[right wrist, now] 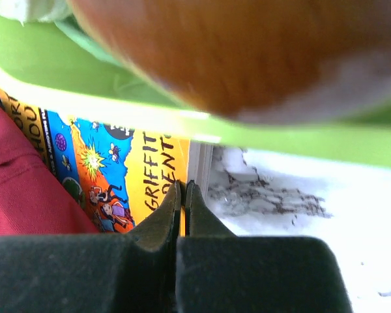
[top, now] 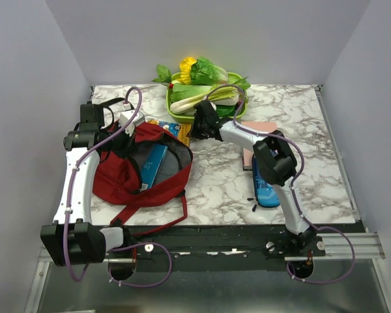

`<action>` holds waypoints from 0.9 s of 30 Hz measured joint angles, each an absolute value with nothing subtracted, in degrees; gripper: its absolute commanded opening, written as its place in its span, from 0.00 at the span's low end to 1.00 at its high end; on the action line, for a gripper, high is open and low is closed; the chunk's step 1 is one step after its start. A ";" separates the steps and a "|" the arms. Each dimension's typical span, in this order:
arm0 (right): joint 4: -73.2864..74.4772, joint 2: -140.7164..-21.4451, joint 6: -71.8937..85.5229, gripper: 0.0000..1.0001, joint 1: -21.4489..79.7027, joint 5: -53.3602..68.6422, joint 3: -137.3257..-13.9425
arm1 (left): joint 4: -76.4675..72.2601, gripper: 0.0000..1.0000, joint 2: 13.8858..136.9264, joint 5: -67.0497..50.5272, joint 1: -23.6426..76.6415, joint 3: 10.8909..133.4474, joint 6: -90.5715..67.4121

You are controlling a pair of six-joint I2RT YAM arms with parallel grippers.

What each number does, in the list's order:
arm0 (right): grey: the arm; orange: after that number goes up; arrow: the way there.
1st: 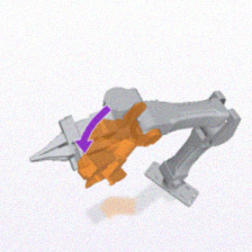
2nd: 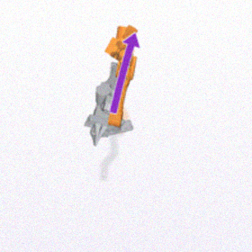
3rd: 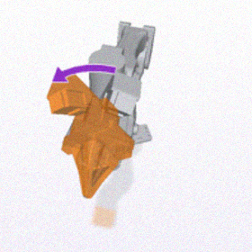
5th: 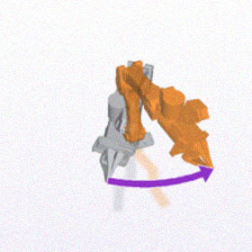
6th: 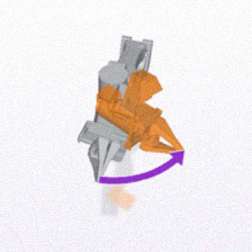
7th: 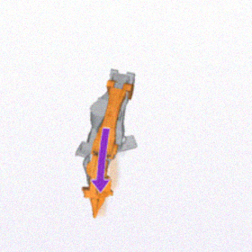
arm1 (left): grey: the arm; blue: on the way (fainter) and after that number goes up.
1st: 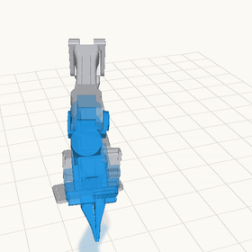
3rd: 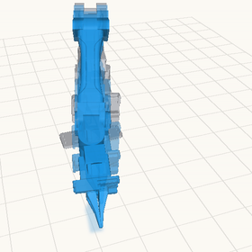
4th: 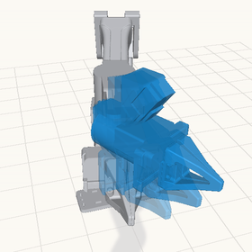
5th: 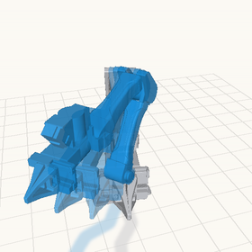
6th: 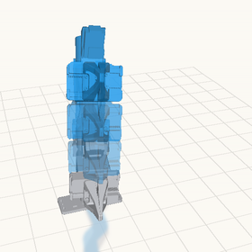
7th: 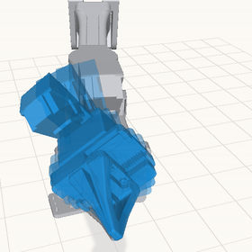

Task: Pack the student bag
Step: Move the book to the center of the board.

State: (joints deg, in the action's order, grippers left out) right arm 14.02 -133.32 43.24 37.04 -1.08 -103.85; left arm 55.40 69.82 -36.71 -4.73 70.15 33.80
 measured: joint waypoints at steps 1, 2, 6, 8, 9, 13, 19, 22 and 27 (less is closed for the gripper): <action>13.56 -132.55 43.40 0.01 37.08 -1.19 -102.63 | 55.46 0.00 69.84 -36.73 -4.80 70.30 33.78; 12.84 -131.41 43.48 0.01 37.15 -1.41 -100.79 | 55.42 0.00 69.84 -36.77 -4.82 70.48 33.78; 11.20 -123.74 43.48 0.01 37.30 -2.46 -89.52 | 55.35 0.00 70.02 -37.36 -4.82 70.78 33.19; 11.09 -118.67 43.48 0.01 37.19 -3.05 -82.59 | 55.24 0.00 70.30 -37.71 -4.82 70.81 32.97; 10.52 -115.90 43.46 0.01 36.97 -3.44 -78.91 | 55.16 0.00 70.46 -37.89 -4.82 70.81 32.86; 9.72 -105.67 43.55 0.01 35.88 -4.78 -65.58 | 54.00 0.00 70.96 -38.22 -4.82 70.81 31.86; 9.34 -94.61 44.99 0.01 35.59 -3.77 -52.49 | 52.58 0.00 71.37 -38.46 -4.82 70.81 30.59; 9.30 -91.13 45.04 0.26 36.88 0.03 -48.60 | 51.99 0.00 71.57 -38.48 -4.82 70.81 30.13; 10.90 -88.75 42.46 0.70 40.10 9.67 -47.00 | 51.07 0.00 71.59 -38.54 -4.82 70.81 29.30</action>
State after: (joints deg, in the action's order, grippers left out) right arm 10.90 -88.75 42.46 40.10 9.67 -47.00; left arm 51.07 71.59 -38.54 -4.82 70.81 29.30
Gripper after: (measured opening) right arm 0.540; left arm 0.027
